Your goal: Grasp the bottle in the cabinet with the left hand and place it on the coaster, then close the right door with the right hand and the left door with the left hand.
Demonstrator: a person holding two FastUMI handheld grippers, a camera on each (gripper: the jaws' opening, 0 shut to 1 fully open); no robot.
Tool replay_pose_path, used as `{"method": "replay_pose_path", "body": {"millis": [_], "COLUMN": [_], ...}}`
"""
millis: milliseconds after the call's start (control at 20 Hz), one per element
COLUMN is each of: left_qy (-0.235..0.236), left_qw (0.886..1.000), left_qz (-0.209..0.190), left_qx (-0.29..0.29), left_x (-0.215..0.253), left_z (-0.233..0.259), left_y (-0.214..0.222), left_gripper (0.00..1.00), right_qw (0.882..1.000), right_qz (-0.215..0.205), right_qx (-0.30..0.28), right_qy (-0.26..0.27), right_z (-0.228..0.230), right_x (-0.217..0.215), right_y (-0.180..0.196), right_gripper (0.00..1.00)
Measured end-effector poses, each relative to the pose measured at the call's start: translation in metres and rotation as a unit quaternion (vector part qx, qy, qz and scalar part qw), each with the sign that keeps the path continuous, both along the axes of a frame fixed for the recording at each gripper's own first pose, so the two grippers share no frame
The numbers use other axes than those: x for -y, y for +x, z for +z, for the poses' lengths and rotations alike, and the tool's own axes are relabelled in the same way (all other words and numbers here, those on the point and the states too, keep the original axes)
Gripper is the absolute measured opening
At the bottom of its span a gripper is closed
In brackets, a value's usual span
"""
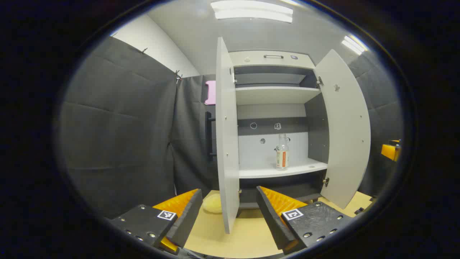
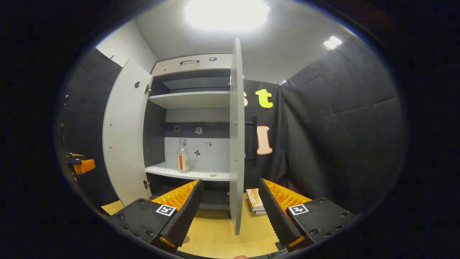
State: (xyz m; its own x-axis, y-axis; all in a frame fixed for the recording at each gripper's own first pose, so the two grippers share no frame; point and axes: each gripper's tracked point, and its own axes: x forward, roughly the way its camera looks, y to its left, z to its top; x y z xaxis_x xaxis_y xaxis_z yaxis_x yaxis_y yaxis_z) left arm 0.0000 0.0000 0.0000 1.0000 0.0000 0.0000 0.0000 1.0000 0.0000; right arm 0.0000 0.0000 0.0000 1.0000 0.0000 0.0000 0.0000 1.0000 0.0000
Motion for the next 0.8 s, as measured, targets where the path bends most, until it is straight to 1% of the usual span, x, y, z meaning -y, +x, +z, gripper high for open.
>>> {"method": "replay_pose_path", "body": {"millis": [50, 100, 150, 200, 800], "left_qy": [0.003, 0.006, 0.008, 0.01, 0.011], "left_qw": [1.0, 1.0, 1.0, 1.0, 1.0], "left_qz": [0.0, 0.0, 0.001, 0.001, 0.005], "left_qx": [0.0, 0.0, -0.001, -0.001, -0.009], "left_x": [-0.0012, -0.0015, -0.0016, -0.0018, -0.005], "left_z": [-0.0001, -0.0001, -0.0009, -0.0007, -0.0073], "left_y": [-0.0018, -0.0017, -0.0031, -0.0029, -0.0115], "left_gripper": [0.89, 0.89, 0.89, 0.89, 0.89], "right_qw": [1.0, 1.0, 1.0, 1.0, 1.0], "right_qz": [-0.002, -0.002, -0.004, -0.005, -0.012], "right_qx": [-0.001, -0.003, -0.005, -0.006, -0.006], "right_qy": [0.0, 0.001, 0.003, 0.004, 0.013], "right_z": [-0.0001, -0.0028, -0.0037, -0.0043, -0.0075], "right_x": [0.0014, 0.0025, 0.0033, 0.0047, 0.011], "right_y": [0.0004, -0.0002, -0.0003, -0.0009, -0.0034], "right_gripper": [0.97, 0.97, 0.93, 0.98, 0.98]}}
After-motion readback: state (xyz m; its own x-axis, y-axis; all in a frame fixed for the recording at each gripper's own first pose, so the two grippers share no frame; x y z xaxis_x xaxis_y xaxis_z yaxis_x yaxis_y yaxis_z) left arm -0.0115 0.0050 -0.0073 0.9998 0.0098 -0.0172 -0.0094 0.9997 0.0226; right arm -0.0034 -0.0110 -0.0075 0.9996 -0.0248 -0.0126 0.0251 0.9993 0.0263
